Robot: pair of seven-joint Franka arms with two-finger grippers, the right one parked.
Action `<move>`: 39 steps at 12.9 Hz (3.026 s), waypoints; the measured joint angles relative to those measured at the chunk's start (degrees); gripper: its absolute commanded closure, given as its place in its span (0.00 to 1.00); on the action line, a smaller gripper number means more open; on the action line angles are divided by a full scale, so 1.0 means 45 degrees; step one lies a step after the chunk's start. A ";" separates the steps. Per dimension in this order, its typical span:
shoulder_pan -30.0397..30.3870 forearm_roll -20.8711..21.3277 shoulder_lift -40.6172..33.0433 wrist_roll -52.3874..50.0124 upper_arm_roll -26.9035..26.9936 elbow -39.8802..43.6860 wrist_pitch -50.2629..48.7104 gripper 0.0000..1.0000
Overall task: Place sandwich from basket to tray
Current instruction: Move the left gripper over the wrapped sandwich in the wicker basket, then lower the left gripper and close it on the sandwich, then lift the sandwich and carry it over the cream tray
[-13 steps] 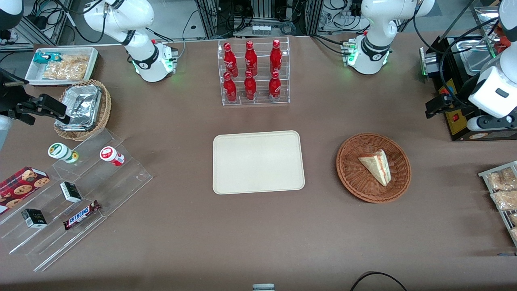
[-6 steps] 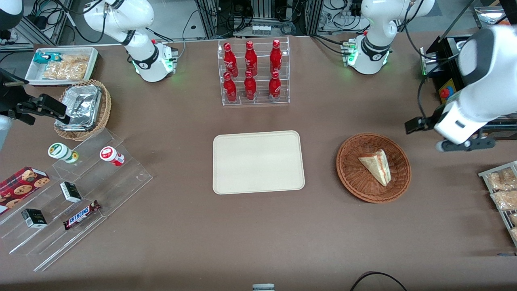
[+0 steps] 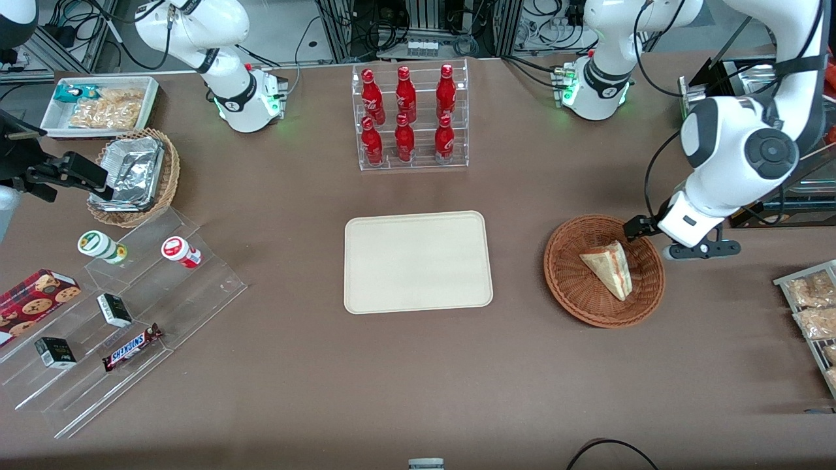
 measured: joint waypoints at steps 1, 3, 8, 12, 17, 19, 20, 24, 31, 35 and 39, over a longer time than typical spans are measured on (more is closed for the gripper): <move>0.0000 0.0000 -0.0001 -0.0728 -0.0021 -0.0072 0.0063 0.00; -0.0006 0.0001 -0.0001 -0.2461 -0.0251 -0.0078 0.0114 0.00; -0.0031 0.0003 0.0246 -0.6345 -0.0550 -0.0817 0.1879 0.00; -0.0033 0.0003 0.1131 -0.8418 -0.0703 -0.1035 0.3000 0.00; -0.0033 0.0003 0.2347 -0.8760 -0.0861 -0.1032 0.3898 0.39; -0.0033 0.0003 0.2487 -0.8763 -0.0861 -0.1028 0.3898 0.89; -0.0033 0.0004 0.2491 -0.8762 -0.0861 -0.1025 0.3897 0.91; -0.0034 0.0031 0.2470 -0.7895 -0.0867 -0.0796 0.3712 0.92; -0.0073 0.0066 0.2211 -0.6072 -0.2458 0.2447 -0.2081 0.91; -0.0161 0.0411 0.2524 -0.6064 -0.4455 0.3249 -0.2447 0.91; -0.1266 0.1895 0.4108 -0.7778 -0.5494 0.4917 -0.2423 0.97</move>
